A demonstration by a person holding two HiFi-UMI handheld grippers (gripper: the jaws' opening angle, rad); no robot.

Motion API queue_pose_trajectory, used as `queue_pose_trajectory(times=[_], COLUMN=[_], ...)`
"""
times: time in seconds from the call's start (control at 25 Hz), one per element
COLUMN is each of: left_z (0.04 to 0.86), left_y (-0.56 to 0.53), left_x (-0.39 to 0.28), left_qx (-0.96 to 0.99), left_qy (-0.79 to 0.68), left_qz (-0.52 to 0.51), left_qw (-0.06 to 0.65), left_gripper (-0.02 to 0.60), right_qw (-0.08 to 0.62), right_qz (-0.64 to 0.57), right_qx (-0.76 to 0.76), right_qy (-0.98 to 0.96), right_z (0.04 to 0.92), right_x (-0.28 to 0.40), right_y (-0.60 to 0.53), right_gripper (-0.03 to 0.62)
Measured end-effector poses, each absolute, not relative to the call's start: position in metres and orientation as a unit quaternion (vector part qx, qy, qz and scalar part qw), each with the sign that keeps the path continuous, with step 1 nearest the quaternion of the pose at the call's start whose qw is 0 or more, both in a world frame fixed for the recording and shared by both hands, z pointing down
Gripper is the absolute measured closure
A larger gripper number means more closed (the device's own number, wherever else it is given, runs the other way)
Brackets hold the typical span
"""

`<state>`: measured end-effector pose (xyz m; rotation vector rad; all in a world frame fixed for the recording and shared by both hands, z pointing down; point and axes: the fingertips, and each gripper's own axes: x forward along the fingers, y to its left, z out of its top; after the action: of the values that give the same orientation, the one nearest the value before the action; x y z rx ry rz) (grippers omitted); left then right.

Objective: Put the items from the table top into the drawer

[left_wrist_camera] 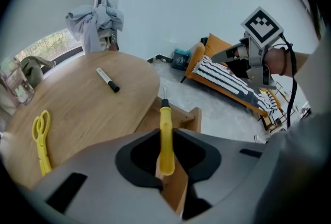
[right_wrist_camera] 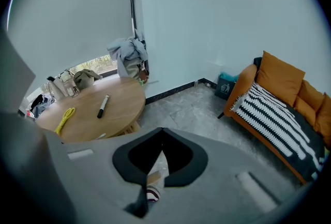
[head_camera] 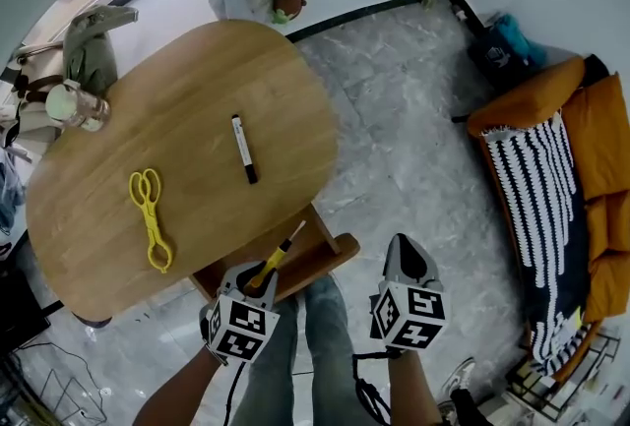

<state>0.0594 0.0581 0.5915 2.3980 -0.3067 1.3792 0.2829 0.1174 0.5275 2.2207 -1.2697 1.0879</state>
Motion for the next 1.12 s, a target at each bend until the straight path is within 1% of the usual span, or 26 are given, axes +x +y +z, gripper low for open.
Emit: queue_pose_trajectory(times=[0.12, 0.4, 0.6, 0.64, 0.72, 0.76, 1.12], left_z=[0.602, 0.615, 0.619, 0.619, 0.618, 0.617, 0.606], left_y=[0.063, 0.072, 0.078, 0.080, 0.081, 0.081, 0.061], left_x=[0.056, 0.046, 0.044, 0.044, 0.044, 0.043, 0.019], left_qx=[0.846, 0.837, 0.833, 0.833, 0.834, 0.834, 0.830], left_qy=[-0.091, -0.081, -0.080, -0.080, -0.083, -0.086, -0.142], left_qz=[0.503, 0.518, 0.513, 0.509, 0.501, 0.498, 0.482], left_qw=[0.154, 0.159, 0.191, 0.201, 0.218, 0.223, 0.241], left_gripper=[0.514, 0.514, 0.505, 0.494, 0.448, 0.436, 0.436], right_qw=[0.177, 0.179, 0.185, 0.186, 0.188, 0.190, 0.208], right_qz=[0.393, 0.402, 0.400, 0.400, 0.397, 0.396, 0.391], right_qx=[0.784, 0.774, 0.766, 0.764, 0.762, 0.761, 0.744], right_qy=[-0.446, -0.454, -0.468, -0.471, -0.475, -0.478, -0.500], right_z=[0.534, 0.544, 0.543, 0.543, 0.542, 0.542, 0.538], right_x=[0.278, 0.268, 0.261, 0.260, 0.259, 0.258, 0.244], right_y=[0.121, 0.118, 0.106, 0.104, 0.100, 0.098, 0.078], right_gripper=[0.589, 0.589, 0.589, 0.589, 0.589, 0.589, 0.589])
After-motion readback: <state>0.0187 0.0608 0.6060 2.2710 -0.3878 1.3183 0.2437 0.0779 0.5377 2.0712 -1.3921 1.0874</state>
